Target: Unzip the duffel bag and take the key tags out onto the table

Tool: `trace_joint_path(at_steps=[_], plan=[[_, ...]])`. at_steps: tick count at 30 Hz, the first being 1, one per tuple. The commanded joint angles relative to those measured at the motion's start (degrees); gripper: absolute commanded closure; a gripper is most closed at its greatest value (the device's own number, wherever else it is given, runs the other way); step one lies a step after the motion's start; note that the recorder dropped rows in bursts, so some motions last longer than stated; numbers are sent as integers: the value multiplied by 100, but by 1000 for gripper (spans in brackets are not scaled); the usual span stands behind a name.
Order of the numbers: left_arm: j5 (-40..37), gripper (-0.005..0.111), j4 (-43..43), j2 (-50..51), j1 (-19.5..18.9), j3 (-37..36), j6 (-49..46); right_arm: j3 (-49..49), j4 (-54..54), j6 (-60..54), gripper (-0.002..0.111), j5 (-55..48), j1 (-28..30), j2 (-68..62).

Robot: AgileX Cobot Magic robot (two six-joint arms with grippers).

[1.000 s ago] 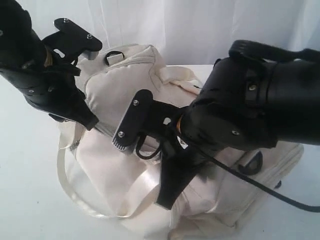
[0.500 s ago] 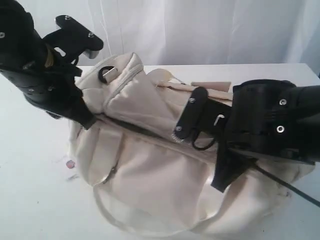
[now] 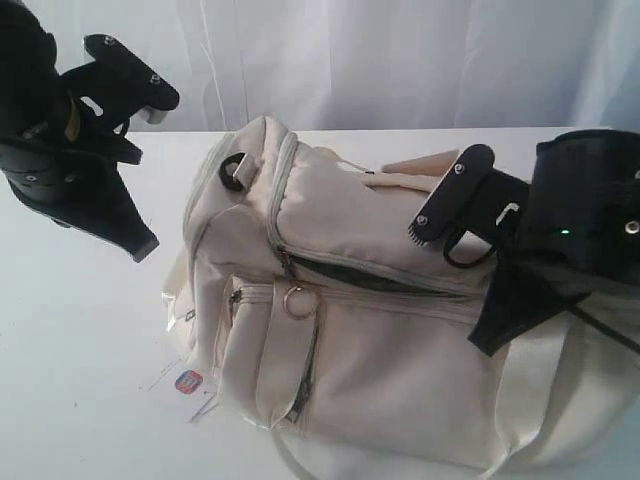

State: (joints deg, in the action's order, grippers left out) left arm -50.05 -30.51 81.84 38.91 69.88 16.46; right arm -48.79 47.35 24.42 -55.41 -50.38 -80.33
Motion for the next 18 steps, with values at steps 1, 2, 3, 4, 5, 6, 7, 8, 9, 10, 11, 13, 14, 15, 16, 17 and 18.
trace_joint_path(at_steps=[1, 2, 3, 4, 5, 6, 7, 8, 9, 10, 11, 13, 14, 15, 16, 17, 18], plan=[[-73, 107, -21, -50, 8, -16, 22, 9, -312, -67, 99, 122, 15, 514], [-62, 107, -9, -50, 8, -16, 22, -16, -444, -140, 94, 229, 15, 633], [-50, 107, 36, -50, 8, -16, 22, -40, -587, -204, 89, 270, 15, 744], [-21, 107, 89, -50, 8, -16, 22, -66, -682, -260, 84, 291, 15, 828], [17, 107, 154, -50, 8, -16, 22, -66, -768, -351, 79, 305, 15, 919], [87, 107, 276, -76, 8, -16, 22, -66, -817, -412, 73, 305, 15, 1003], [155, 107, 420, -86, 8, -16, -24, -66, -858, -439, 69, 294, 15, 1058], [220, 107, 546, -135, 8, -16, -84, -66, -903, -482, 64, 277, 15, 1118], [280, 107, 724, -182, 8, -16, -161, -66, -929, -480, 61, 277, 15, 1163], [325, 107, 938, -253, 8, -16, -286, -66, -955, -480, 59, 277, 15, 1218], [336, 107, 1147, -319, 8, -16, -412, -66, -966, -480, 58, 277, 15, 1255], [348, 107, 1764, -543, 8, -16, -817, -66, -966, -480, 57, 277, 15, 1315], [325, 107, 2099, -668, 8, -16, -1004, -66, -966, -480, 57, 277, 15, 1336], [313, 107, 2394, -770, 8, -16, -1137, -66, -966, -480, 57, 277, 15, 1347], [313, 107, 2787, -888, 8, -16, -1273, -66, -977, -480, 57, 277, 15, 1356], [374, 107, 3196, -992, 8, -69, -1438, -66, -982, -480, 57, 277, 15, 1356], [497, 107, 3586, -1084, 8, -139, -1569, -66, -1008, -480, 57, 288, 15, 1356]])
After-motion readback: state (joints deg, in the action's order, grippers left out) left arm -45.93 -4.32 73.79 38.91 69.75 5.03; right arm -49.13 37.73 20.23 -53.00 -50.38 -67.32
